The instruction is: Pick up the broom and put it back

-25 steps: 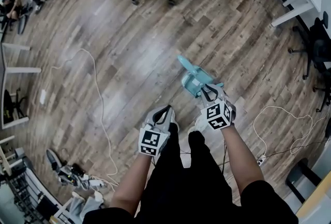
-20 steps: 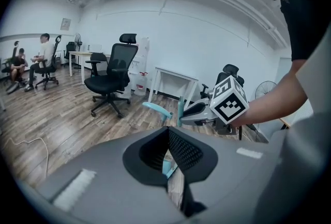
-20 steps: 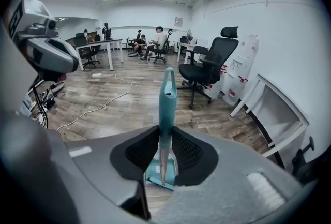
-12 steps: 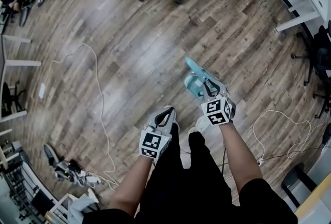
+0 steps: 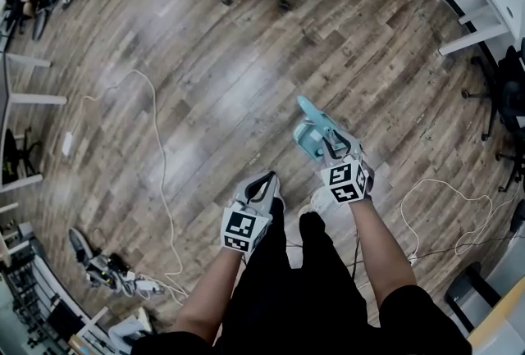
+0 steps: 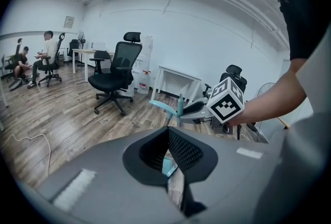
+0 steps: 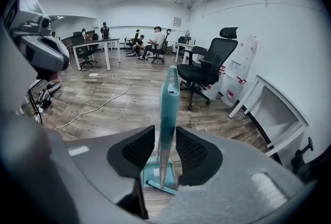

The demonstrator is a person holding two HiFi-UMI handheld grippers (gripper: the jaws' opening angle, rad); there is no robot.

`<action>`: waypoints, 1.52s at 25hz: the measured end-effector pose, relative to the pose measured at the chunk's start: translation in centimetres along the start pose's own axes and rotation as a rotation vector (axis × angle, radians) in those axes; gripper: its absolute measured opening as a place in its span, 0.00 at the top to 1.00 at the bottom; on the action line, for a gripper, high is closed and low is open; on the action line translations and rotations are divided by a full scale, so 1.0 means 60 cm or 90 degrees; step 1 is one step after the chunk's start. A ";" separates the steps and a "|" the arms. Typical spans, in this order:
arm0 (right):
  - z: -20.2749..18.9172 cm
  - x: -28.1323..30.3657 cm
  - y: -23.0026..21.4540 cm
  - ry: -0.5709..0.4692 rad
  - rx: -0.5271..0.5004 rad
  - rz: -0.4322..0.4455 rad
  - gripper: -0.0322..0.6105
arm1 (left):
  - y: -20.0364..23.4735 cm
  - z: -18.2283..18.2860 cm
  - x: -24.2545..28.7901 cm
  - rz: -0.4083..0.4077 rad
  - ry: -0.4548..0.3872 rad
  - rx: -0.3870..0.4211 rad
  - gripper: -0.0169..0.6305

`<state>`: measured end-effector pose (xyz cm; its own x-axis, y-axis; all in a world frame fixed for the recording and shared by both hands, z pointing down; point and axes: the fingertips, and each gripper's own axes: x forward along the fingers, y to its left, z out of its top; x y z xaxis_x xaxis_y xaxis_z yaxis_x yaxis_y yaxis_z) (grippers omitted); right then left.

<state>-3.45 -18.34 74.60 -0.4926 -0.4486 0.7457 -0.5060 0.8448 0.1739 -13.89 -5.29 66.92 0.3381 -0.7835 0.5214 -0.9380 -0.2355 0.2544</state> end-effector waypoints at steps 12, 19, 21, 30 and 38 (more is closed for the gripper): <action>0.048 -0.081 -0.010 -0.079 0.034 -0.016 0.72 | -0.016 0.063 0.009 -0.005 -0.032 0.026 0.94; 0.103 -0.196 -0.011 -0.155 0.075 -0.021 0.80 | -0.053 0.137 0.000 -0.022 -0.080 0.069 0.95; 0.126 -0.228 -0.019 -0.184 0.075 -0.039 0.84 | -0.059 0.167 -0.003 -0.027 -0.098 0.085 0.95; 0.241 -0.354 -0.055 -0.312 0.065 -0.102 0.94 | -0.076 0.282 -0.032 -0.033 -0.183 0.133 0.95; 0.307 -0.419 -0.112 -0.370 0.064 -0.163 0.95 | -0.090 0.386 -0.044 -0.044 -0.257 0.166 0.95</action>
<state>-0.70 -18.10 42.85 -0.6363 -0.7414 0.2133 -0.7086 0.6710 0.2183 -11.50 -15.26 45.28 0.3921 -0.9094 0.1390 -0.9197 -0.3908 0.0379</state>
